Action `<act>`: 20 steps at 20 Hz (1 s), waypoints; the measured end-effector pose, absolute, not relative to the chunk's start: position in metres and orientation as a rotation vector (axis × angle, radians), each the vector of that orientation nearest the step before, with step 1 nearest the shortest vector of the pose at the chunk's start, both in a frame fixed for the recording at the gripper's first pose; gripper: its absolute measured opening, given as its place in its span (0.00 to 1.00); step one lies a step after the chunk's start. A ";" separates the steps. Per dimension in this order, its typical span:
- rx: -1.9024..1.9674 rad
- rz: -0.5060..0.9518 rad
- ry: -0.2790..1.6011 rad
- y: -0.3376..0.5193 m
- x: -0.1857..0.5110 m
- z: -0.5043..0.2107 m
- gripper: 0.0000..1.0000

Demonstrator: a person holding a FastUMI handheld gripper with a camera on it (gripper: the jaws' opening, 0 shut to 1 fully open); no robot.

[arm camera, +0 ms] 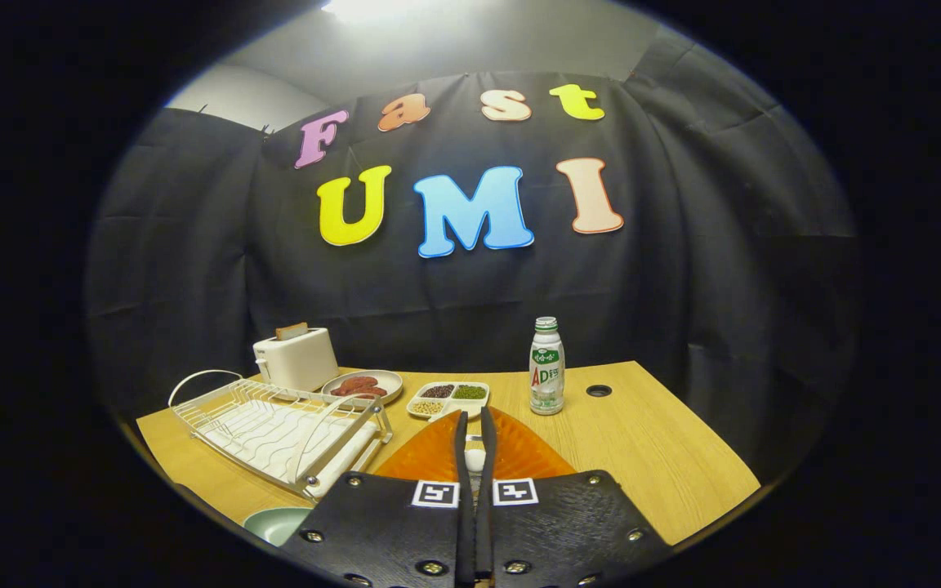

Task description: Take the plate from the dish rack, then take the spoon from the basket and place it into the plate.

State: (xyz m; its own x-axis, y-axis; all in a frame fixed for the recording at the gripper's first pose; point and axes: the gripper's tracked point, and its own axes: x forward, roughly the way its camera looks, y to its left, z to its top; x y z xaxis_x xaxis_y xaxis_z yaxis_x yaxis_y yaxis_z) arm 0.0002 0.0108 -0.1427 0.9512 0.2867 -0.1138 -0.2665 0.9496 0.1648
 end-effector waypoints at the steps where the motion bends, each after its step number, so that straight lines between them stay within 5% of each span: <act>1: 0.152 0.283 0.138 0.009 0.000 -0.136 0.01; 20: 0.065 0.302 0.196 -0.013 -0.071 -0.039 0.01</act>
